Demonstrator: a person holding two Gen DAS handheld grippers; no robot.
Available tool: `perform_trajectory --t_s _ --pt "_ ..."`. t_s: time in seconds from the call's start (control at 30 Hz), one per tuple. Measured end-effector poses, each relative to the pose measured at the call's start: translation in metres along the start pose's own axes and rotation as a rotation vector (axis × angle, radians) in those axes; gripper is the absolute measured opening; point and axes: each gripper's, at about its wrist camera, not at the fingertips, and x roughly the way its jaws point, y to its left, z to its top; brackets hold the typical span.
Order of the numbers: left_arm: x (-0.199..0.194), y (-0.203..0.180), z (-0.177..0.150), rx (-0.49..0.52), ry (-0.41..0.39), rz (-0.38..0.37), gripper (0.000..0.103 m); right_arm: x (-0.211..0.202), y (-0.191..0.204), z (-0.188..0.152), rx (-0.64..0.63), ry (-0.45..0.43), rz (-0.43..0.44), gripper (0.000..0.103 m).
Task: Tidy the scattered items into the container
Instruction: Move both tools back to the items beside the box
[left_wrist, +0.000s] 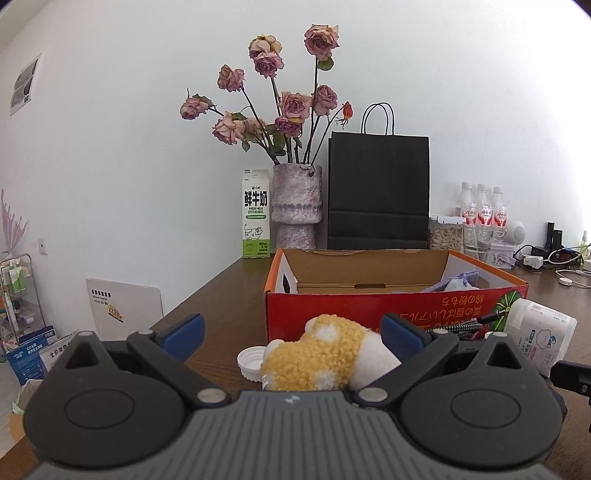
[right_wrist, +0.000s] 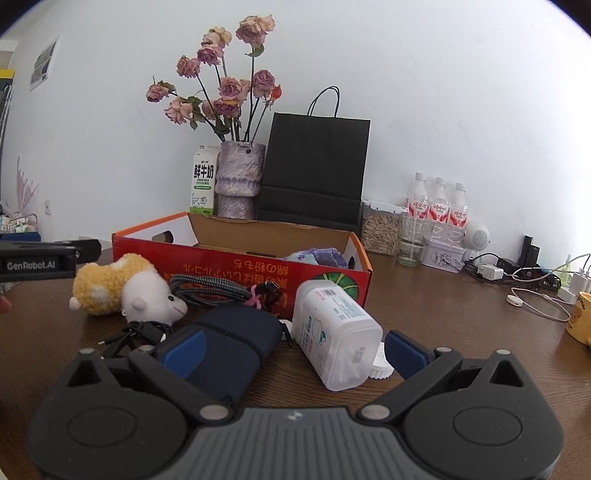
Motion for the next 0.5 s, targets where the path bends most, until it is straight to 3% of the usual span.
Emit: perform_trajectory --t_s 0.5 --pt "-0.003 -0.001 -0.001 0.023 0.019 0.005 0.103 0.0 -0.012 -0.011 0.06 -0.015 -0.022 0.103"
